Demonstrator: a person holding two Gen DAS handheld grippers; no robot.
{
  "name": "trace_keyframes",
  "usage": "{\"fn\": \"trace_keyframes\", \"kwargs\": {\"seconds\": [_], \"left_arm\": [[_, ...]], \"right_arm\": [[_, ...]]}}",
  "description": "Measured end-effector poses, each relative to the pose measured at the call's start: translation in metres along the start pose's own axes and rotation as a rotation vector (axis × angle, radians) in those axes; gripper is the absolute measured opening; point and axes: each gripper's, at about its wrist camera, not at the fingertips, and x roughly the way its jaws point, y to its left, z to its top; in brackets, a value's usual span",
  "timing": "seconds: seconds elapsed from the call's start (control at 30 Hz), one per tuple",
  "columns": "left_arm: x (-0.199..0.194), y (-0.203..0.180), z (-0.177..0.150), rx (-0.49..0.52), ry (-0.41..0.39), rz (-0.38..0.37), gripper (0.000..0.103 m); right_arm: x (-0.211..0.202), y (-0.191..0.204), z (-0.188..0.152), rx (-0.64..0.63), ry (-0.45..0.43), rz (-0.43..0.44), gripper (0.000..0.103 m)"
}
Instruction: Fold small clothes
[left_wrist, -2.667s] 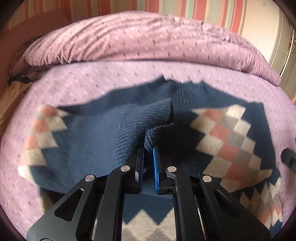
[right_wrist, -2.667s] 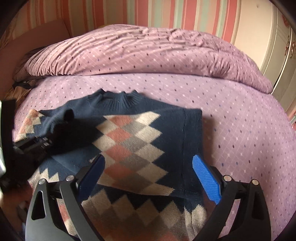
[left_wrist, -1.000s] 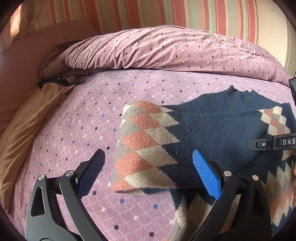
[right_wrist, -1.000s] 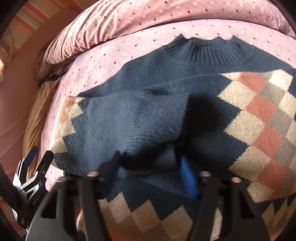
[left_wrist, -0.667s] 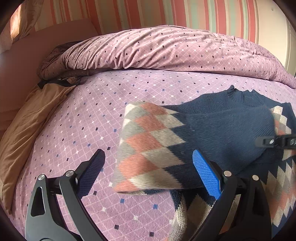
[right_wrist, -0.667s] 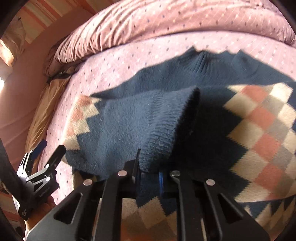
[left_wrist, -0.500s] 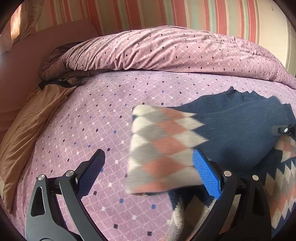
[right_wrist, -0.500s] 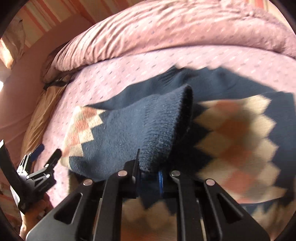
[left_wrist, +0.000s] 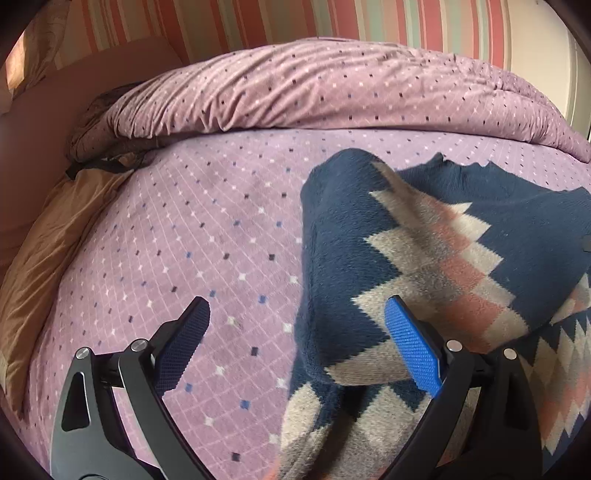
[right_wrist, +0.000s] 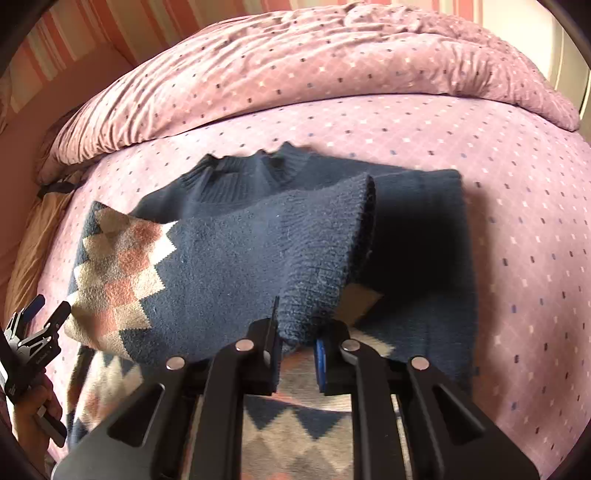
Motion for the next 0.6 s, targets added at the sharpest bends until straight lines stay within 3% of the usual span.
{"fn": "trace_keyframes", "kwargs": {"seconds": [0.17, 0.3, 0.37, 0.4, 0.5, 0.57, 0.6], "left_arm": [[0.004, -0.009, -0.001, -0.006, 0.015, 0.01, 0.095], [0.012, -0.016, -0.002, -0.002, 0.041, 0.024, 0.095], [0.018, -0.016, -0.004, -0.021, 0.06, 0.024, 0.095], [0.02, -0.016, -0.005, -0.03, 0.069, 0.025, 0.095], [0.018, -0.02, -0.008, -0.035, 0.05, 0.027, 0.095], [0.017, -0.025, -0.009, -0.021, 0.04, 0.027, 0.095], [0.015, -0.028, -0.009, -0.014, 0.033, 0.026, 0.095]], "right_arm": [[-0.005, -0.027, -0.003, 0.042, -0.039, -0.07, 0.014], [0.004, -0.039, -0.009, 0.041, -0.007, -0.082, 0.018], [0.008, -0.044, -0.012, 0.049, -0.002, -0.097, 0.026], [0.01, -0.047, -0.014, 0.06, -0.001, -0.106, 0.035], [0.015, -0.05, -0.018, 0.064, 0.007, -0.128, 0.041], [0.015, -0.047, -0.02, 0.029, -0.001, -0.153, 0.052], [0.012, -0.045, -0.02, 0.02, -0.013, -0.157, 0.062]]}}
